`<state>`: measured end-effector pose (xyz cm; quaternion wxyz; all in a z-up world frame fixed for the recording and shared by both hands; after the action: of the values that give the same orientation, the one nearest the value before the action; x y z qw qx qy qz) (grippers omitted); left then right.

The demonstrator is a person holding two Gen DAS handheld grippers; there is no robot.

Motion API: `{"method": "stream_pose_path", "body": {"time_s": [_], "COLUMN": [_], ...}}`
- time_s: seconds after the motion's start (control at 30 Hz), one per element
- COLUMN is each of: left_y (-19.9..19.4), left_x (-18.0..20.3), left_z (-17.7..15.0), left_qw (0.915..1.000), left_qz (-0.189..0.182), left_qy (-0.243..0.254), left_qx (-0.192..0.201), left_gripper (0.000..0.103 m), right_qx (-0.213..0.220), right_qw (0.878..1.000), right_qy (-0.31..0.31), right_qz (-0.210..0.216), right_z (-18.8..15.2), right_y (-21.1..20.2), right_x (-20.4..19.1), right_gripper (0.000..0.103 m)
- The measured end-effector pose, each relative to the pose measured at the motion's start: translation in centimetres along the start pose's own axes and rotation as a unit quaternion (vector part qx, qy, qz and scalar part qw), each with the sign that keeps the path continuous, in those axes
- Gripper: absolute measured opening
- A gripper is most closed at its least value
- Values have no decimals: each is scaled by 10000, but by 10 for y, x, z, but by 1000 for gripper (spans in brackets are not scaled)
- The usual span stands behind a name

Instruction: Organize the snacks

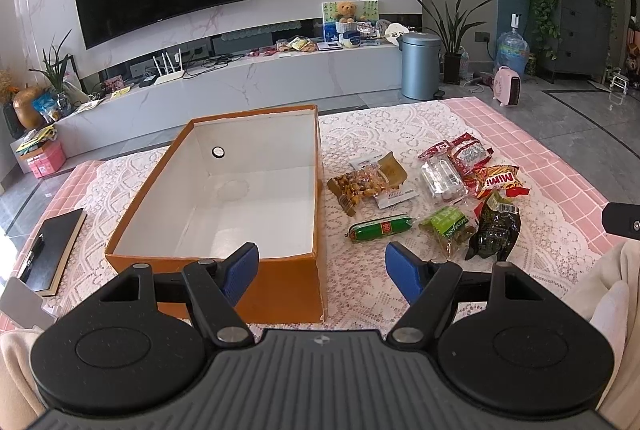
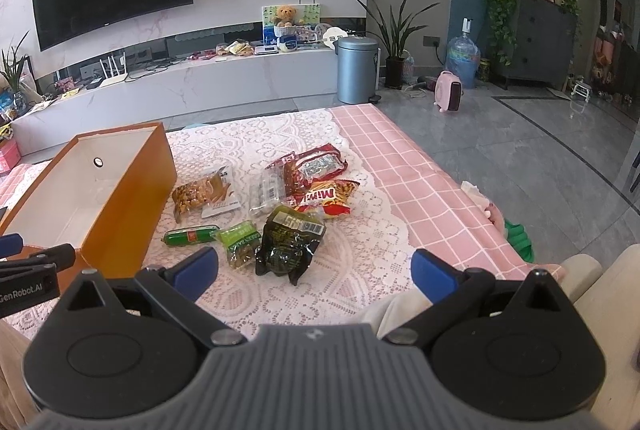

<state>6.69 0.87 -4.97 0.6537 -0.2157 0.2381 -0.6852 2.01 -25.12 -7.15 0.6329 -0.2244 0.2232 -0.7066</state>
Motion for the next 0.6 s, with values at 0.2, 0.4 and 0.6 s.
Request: {"method": "stream_pose_path", "body": {"time_s": [0.2,0.4,0.6], "left_y": [1,1,-1], "left_x": [-1,-2,-3], "left_z": [-2,-3,-5], "left_qw": [10000,10000,10000], "left_qz": [0,-10,-22], "left_qy": [-21,-34,-41], "left_qx": [-10,-3,6], "left_gripper": [85,85,85], "right_qx": [-28,-24,-44], "right_qw": [10000,10000,10000], "right_qy": [2,-20,4], "right_qz": [-6,-6,-22], "right_z": [-1,-2,-3], "right_y": [1,0,1], "right_x": [0,-1,-1], "right_gripper": [100,100,100]}}
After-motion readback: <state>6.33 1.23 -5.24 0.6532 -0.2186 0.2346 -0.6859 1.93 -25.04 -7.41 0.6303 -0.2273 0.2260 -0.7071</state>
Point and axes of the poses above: each gripper's, at about its wrist camera, not at the fingertips, and y roughly the way its jaws point, x to its right, z to its top, the point moved 9 cm from there along y, roughly the way its jaws point, and after that the axes turned 6 degrees about -y, right-handed, at the moved point
